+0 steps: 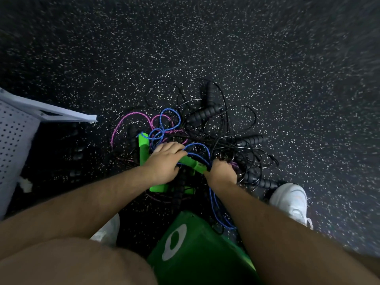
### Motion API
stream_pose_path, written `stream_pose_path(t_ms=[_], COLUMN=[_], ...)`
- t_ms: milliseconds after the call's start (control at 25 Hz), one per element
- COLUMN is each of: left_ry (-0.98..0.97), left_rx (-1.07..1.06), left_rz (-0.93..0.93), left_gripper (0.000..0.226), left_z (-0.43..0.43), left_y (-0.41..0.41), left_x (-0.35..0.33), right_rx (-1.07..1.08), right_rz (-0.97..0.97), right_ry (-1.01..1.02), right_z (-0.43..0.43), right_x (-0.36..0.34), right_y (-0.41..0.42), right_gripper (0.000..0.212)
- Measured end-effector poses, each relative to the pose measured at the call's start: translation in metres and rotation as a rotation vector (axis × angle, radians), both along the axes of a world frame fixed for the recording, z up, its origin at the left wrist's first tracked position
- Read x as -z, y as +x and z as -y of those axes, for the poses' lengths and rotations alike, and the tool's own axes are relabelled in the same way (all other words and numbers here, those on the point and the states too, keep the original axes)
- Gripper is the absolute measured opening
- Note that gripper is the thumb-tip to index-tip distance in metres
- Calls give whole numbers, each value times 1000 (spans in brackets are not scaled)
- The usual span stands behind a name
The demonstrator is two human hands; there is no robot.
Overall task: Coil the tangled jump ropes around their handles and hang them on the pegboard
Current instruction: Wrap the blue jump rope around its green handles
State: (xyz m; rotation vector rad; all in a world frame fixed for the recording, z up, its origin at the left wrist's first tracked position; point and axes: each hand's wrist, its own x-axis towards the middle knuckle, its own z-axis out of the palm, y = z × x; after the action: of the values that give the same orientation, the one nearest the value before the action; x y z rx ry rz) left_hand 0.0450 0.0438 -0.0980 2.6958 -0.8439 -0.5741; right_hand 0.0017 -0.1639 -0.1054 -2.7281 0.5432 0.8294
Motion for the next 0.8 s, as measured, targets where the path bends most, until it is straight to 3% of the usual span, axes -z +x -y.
stream_pose_path(t_ms=[280,480,600,760,800], left_ry=[-136,-154,-133,-431,-425], left_rx=[82,-118,-199,-384,-396], left_rz=[23,-387,-442,-677,-664], left_gripper=[40,20,23,19,19], left_z=[15,22,28,50,57], left_y=[-4,20,30,24,21], left_x=[-20,-112,-180,-259,-276], right_rx=[90,323,509,646,653], right_rz=[192,164,179,242,251], right_ry=[160,552,814,1120,1143], right_z=[5,11,9,7,7], right_x=[-23,-103,-171,-239,-253], right_y=[2,33,45,50,49], right_gripper=[28,33,27,22,24])
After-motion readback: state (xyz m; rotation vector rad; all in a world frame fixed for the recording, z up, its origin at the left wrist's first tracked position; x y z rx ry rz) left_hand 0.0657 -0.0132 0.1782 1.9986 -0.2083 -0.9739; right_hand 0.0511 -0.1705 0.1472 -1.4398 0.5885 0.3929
